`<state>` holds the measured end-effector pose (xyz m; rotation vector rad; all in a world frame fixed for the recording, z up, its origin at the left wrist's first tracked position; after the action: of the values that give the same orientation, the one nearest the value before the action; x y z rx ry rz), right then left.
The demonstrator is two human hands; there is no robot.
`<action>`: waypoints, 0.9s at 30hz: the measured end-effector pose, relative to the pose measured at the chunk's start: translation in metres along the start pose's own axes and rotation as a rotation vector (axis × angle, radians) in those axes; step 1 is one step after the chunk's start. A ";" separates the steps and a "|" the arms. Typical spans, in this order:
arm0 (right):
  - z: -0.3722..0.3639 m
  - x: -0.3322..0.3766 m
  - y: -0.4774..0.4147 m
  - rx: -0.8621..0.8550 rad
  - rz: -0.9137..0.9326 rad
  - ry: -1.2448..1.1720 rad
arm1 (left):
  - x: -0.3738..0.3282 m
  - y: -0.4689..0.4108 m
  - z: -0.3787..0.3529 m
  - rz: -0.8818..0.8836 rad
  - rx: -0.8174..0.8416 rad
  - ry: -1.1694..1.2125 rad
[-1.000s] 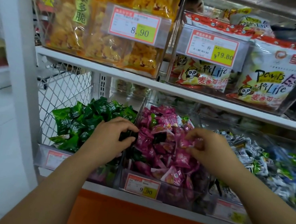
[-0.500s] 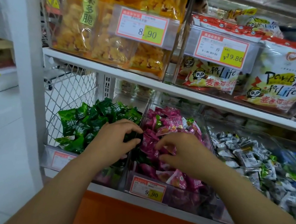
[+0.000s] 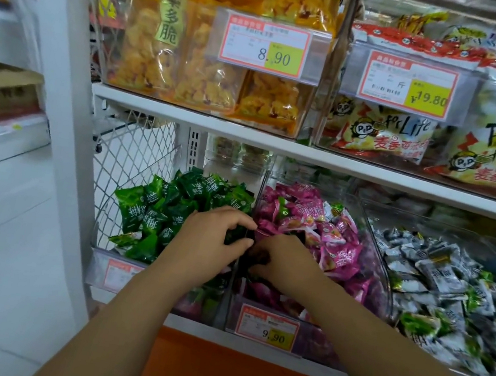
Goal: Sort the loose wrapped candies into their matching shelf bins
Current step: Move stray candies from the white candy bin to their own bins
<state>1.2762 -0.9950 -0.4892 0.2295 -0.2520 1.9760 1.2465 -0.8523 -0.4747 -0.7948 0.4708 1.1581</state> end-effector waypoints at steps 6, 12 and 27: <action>0.031 -0.001 0.024 -0.214 -0.051 -0.194 | -0.005 0.001 0.002 0.015 0.009 -0.050; 0.061 -0.011 0.054 -0.381 -0.165 -0.587 | -0.016 0.004 0.003 -0.011 -0.020 0.016; 0.051 -0.018 0.035 -0.429 -0.200 -0.644 | 0.031 -0.007 0.033 0.073 -0.427 -0.085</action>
<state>1.2541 -1.0392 -0.4475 0.5816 -1.0128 1.5547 1.2619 -0.8090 -0.4723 -1.0970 0.1815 1.3772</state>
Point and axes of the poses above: each hand's wrist, its own y-axis away from the middle knuckle, its own z-axis out of the back of the hand, x = y × z, the point moved 3 cm from there along -y, towards the middle knuckle, and after that the axes turned 3 degrees about -x, right-handed, at the moved point
